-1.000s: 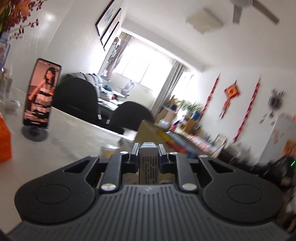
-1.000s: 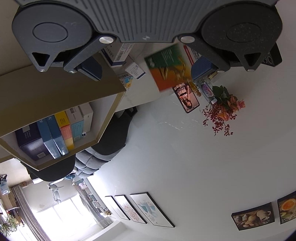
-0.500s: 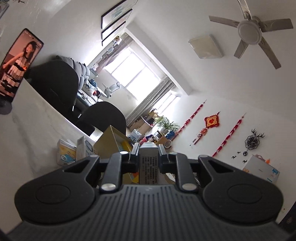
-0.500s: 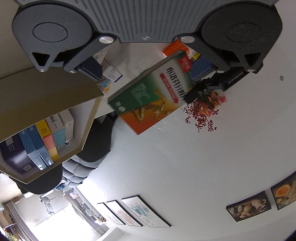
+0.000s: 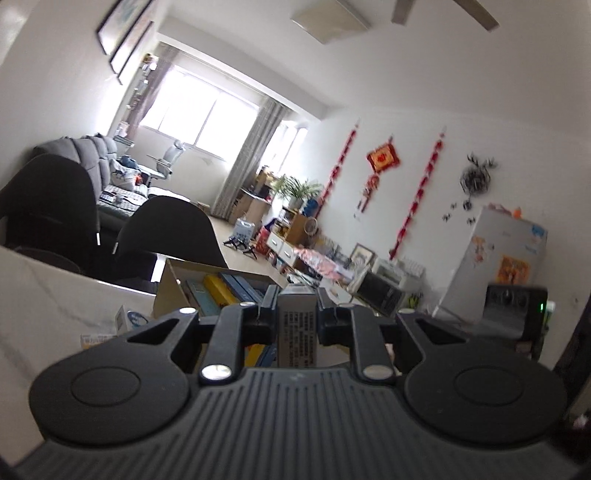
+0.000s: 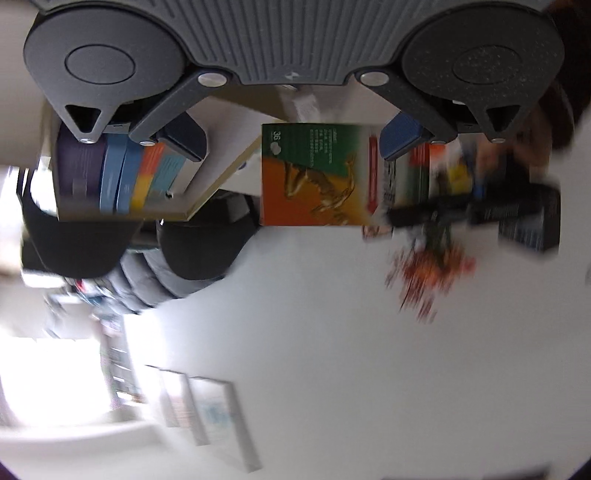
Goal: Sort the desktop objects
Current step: 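Close the right tool on the green-and-white box while the left tool releases it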
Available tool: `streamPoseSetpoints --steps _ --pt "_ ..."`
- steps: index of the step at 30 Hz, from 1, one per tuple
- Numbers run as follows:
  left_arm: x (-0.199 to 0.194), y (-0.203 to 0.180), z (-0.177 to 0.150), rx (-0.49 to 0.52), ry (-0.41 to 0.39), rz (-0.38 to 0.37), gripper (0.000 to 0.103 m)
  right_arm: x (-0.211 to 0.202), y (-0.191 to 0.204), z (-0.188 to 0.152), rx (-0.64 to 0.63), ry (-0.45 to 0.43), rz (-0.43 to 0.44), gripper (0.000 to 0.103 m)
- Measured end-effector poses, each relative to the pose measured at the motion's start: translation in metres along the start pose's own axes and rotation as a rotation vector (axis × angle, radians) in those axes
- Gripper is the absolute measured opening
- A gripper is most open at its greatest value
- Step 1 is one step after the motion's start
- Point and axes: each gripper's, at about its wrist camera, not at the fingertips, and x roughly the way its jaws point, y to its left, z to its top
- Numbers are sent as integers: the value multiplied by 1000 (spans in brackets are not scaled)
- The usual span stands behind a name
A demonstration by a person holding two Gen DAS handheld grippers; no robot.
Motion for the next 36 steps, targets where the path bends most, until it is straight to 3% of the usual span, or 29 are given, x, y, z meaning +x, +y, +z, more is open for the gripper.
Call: streamPoseSetpoints --steps 6,13,19,21,25,27,32,36 --pt "18 -17 2 135 91 -82 17 14 21 37 -373 192 5 96" --pt "26 -34 -11 285 192 -202 17 36 38 62 -569 397 90 89" --pt "23 -41 -16 341 202 -278 17 55 60 51 -684 572 218 63" --pt "23 -41 -19 360 209 -290 17 59 63 48 -694 597 236 53" --pt "25 -41 -23 392 230 -317 22 58 66 39 -694 621 271 42" --pt "23 -40 -25 399 231 -326 24 59 70 35 -706 637 278 28" --pt "22 -36 -27 380 223 -337 28 47 71 25 -738 653 306 23" --pt "15 -26 -23 327 170 -276 38 45 73 25 -760 664 290 21"
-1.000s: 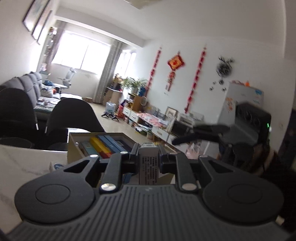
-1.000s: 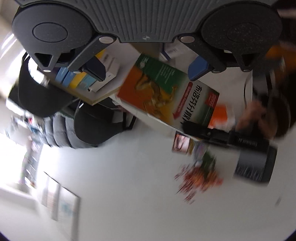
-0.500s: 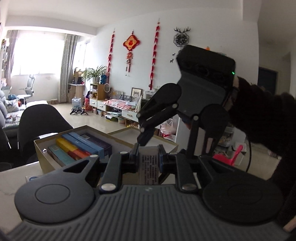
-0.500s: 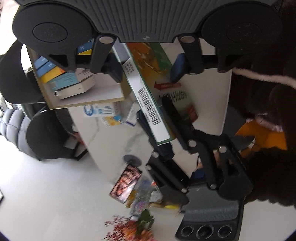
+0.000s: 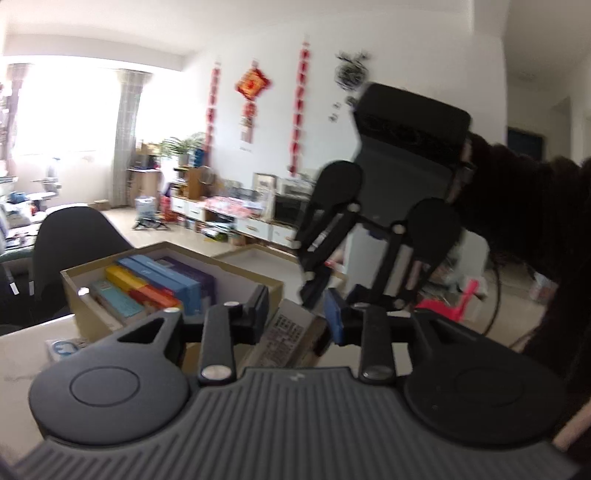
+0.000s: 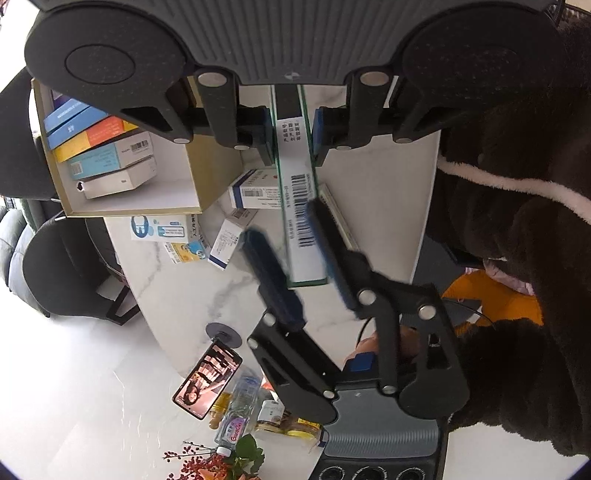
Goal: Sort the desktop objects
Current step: 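Close the right tool on the green-and-white box while the left tool releases it, then lower the green-and-white box into the tall box and open the right tool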
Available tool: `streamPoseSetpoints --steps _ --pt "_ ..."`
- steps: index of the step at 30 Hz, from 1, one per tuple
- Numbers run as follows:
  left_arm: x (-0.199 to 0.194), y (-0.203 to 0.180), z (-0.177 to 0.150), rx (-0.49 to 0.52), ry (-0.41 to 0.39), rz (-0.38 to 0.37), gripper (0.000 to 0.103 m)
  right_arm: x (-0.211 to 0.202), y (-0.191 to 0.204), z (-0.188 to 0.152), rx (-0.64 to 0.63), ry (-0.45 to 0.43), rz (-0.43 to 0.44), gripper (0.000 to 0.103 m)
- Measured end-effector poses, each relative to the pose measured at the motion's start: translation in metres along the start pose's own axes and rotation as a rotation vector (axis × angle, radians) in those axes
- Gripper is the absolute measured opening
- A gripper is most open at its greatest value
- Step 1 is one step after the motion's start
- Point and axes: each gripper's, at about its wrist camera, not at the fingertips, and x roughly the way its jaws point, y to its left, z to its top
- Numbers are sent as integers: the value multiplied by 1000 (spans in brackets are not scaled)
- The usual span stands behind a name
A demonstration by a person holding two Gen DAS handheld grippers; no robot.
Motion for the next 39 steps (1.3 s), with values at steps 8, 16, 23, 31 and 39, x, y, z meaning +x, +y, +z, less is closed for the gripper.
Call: streamPoseSetpoints --steps 8,16,23,31,39 --pt "-24 13 -10 -152 -141 67 55 -15 -27 0 39 0 -172 21" --pt "-32 23 -32 -299 -154 128 58 -3 -67 -15 21 120 -287 21" --pt "-47 30 -48 -438 -197 177 60 22 -98 -30 -3 221 -308 21" --pt "-62 29 -59 -504 -218 225 60 76 -125 -52 -50 407 -254 21" --pt "-66 32 -67 -535 -211 259 61 118 -138 -64 -61 496 -153 21"
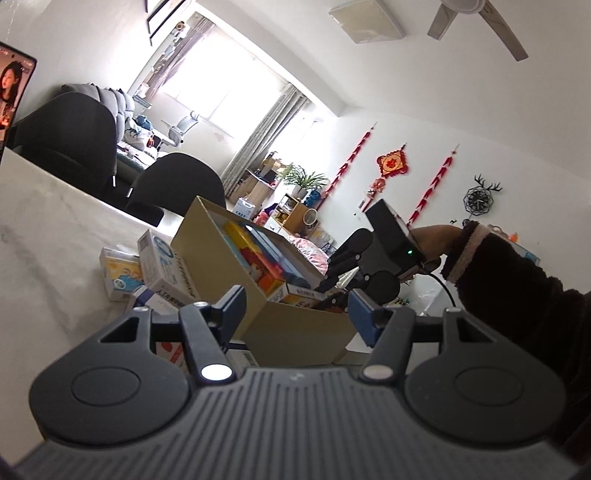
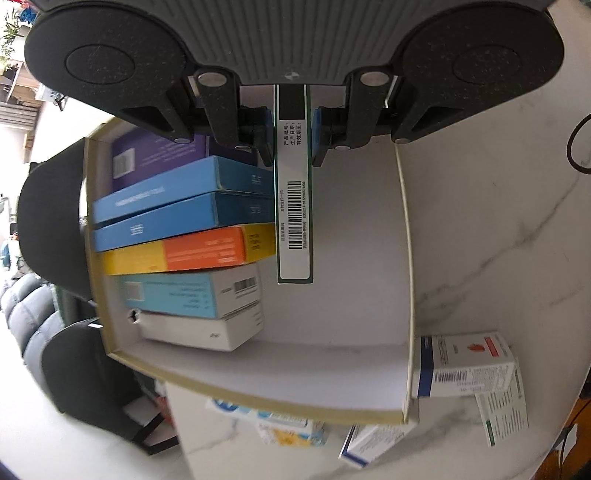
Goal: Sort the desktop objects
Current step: 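Lower the green-and-white box into the tall box and open the right tool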
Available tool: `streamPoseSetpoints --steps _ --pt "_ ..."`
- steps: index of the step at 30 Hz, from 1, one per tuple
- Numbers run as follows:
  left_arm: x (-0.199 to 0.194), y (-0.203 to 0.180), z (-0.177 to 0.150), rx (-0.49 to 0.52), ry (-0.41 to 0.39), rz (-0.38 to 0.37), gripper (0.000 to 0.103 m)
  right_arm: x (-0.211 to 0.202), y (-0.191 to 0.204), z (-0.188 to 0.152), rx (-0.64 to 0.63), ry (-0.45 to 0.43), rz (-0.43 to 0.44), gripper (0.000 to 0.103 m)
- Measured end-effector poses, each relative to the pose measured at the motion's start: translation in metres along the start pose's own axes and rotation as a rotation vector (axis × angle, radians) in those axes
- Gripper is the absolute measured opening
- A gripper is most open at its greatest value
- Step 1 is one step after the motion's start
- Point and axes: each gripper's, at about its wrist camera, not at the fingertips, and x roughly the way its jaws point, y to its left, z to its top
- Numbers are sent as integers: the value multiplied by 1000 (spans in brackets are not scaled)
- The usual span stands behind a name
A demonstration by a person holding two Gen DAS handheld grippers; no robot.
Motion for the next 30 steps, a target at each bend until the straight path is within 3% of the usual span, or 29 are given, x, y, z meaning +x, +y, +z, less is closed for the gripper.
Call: streamPoseSetpoints --steps 3,19,21,30 --pt "0 5 -2 -12 -6 3 61 10 -4 2 1 26 20 22" --pt "6 14 -7 -33 14 29 65 31 -18 9 55 86 -54 32" --pt "7 15 -8 -30 22 36 66 29 -16 8 61 100 -80 41" --pt "12 21 -7 -12 55 131 72 12 -9 -2 92 49 -157 60"
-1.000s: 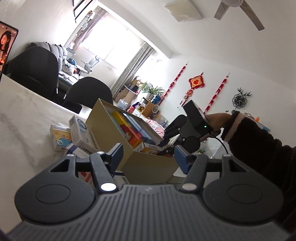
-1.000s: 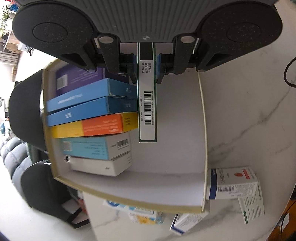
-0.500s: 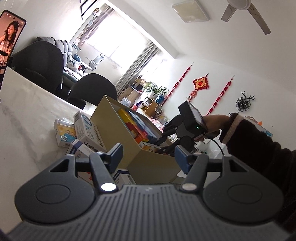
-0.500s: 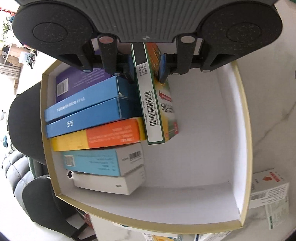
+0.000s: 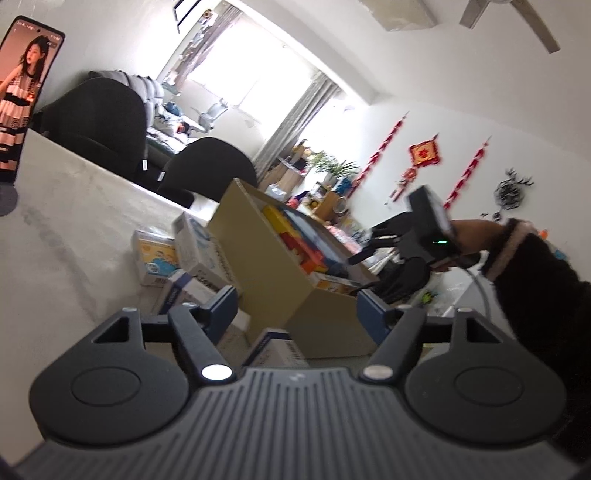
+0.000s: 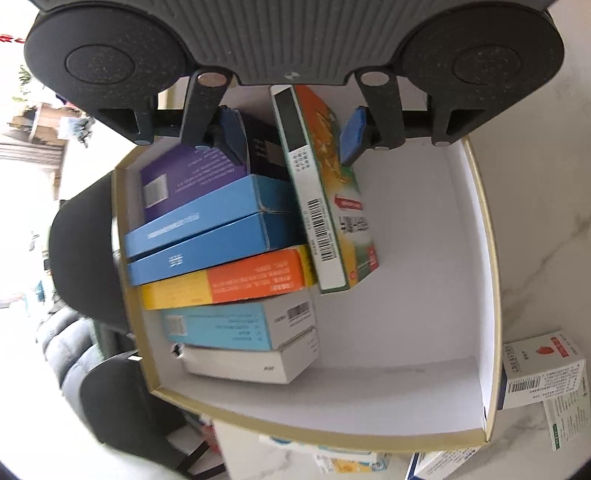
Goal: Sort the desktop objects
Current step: 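Lower the green-and-white box into the tall box and open the right tool, then withdraw the right tool up while the left tool moves to the white blue-logo box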
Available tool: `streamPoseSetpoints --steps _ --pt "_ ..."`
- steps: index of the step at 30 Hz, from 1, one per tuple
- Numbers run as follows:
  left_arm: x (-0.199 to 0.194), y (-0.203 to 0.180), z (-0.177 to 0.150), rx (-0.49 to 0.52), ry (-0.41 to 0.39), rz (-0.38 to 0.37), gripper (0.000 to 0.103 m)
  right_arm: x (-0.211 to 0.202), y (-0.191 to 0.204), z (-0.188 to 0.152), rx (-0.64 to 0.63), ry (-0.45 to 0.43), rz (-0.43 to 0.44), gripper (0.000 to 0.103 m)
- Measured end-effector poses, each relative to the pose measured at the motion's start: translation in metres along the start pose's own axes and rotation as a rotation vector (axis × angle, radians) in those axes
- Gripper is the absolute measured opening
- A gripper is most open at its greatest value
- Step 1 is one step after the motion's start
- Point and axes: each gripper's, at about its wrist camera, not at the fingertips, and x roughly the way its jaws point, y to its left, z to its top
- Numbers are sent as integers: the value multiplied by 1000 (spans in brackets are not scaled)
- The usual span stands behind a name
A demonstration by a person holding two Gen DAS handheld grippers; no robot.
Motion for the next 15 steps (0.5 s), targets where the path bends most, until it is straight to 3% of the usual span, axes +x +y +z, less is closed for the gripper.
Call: streamPoseSetpoints --steps 4,6,15 --pt "5 7 3 -2 33 54 75 -11 0 -7 43 -50 -39 63" --pt "8 10 6 -13 49 76 77 -16 0 -12 74 -80 -56 74" --pt "27 29 22 -124 109 148 77 -51 9 -38 204 -240 -159 79"
